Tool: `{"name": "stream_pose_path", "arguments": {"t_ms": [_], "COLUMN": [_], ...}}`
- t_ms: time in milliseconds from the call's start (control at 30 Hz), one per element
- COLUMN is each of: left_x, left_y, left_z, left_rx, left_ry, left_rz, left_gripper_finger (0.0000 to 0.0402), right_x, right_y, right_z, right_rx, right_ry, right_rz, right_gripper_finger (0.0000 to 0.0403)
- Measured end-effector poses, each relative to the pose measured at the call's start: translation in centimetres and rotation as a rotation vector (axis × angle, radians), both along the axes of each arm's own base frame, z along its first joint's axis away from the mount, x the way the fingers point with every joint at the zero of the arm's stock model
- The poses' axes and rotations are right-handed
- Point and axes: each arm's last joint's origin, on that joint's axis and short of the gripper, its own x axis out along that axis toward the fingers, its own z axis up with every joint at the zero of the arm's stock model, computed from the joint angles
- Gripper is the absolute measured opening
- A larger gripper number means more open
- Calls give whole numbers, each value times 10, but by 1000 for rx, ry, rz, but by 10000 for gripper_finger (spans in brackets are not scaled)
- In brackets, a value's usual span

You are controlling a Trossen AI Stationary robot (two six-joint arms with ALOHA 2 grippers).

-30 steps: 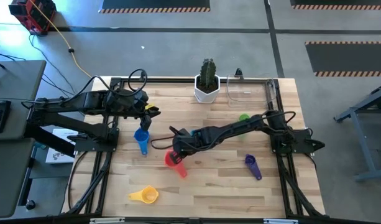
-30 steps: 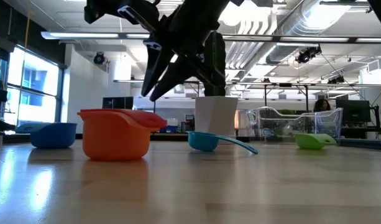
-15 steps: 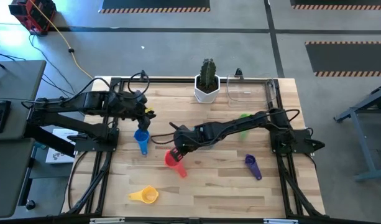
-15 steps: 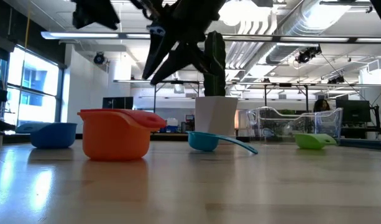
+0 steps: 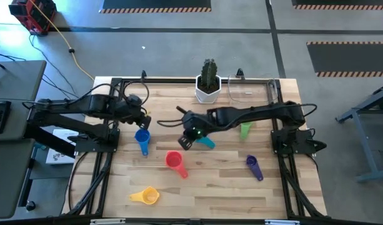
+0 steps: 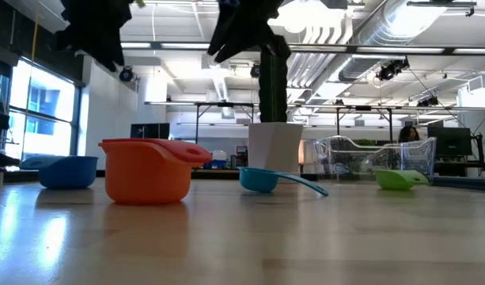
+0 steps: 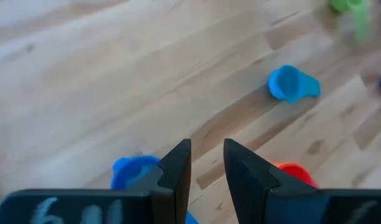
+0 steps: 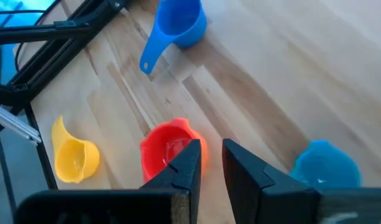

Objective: Nest measuring cups in basket
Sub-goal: Put the blue measuring cup on top of the light red measuring cup

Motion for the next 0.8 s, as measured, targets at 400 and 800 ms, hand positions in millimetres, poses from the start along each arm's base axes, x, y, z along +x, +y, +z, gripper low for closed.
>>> {"name": "stream_pose_path", "arguments": {"t_ms": [400,800], "left_x": [-7,-17], "left_y": [-2,-3], "left_z": [-54,-88], "left_rx": [-149,-214], "left_ry": [116,198], "left_rz": [202,327], "left_gripper_finger": [85,85], "right_x": [-28,-34], "right_y": [-25,-28], "right_z": [33,30], "right_rx": [-90,-121], "right_ry": [4,70], "right_rz": [50,92], "right_gripper_finger": [57,57]}}
